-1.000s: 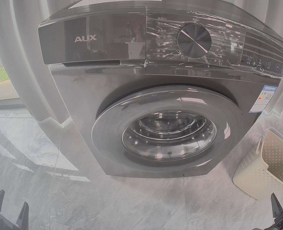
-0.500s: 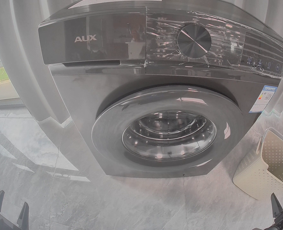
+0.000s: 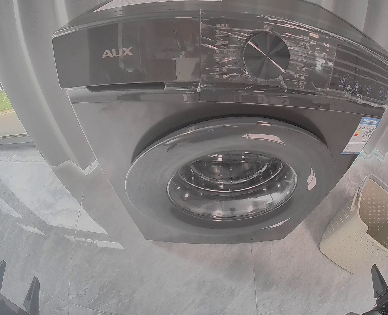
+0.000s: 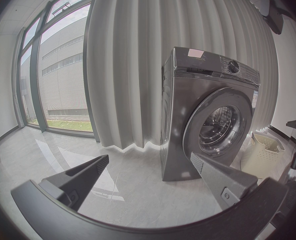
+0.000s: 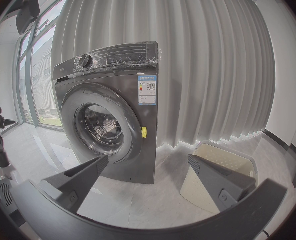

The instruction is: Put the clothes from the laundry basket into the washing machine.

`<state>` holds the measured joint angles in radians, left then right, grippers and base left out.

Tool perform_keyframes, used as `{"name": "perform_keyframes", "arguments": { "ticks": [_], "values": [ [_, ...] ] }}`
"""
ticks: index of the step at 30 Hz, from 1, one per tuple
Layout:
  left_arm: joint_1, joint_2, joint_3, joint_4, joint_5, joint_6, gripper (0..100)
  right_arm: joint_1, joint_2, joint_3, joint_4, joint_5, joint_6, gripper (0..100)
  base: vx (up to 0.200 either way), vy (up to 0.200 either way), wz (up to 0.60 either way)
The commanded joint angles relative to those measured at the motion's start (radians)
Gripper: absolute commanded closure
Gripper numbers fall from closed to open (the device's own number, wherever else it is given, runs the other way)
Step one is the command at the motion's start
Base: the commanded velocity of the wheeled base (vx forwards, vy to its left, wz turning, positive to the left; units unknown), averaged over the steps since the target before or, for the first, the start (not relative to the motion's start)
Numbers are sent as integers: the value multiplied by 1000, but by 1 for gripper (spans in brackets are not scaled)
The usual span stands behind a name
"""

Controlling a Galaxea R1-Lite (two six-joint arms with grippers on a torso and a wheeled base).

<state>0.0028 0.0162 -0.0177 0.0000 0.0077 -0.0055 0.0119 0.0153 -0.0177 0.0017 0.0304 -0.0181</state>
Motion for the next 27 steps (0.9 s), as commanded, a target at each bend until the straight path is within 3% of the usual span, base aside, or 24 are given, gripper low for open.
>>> {"name": "perform_keyframes", "arguments": {
  "ticks": [1, 27],
  "values": [
    [0, -16, 18, 0, 0, -1, 0, 0, 3, 18, 0, 0, 0, 0, 0, 0, 0],
    [0, -16, 18, 0, 2, -1, 0, 0, 3, 18, 0, 0, 0, 0, 0, 0, 0]
  ]
}}
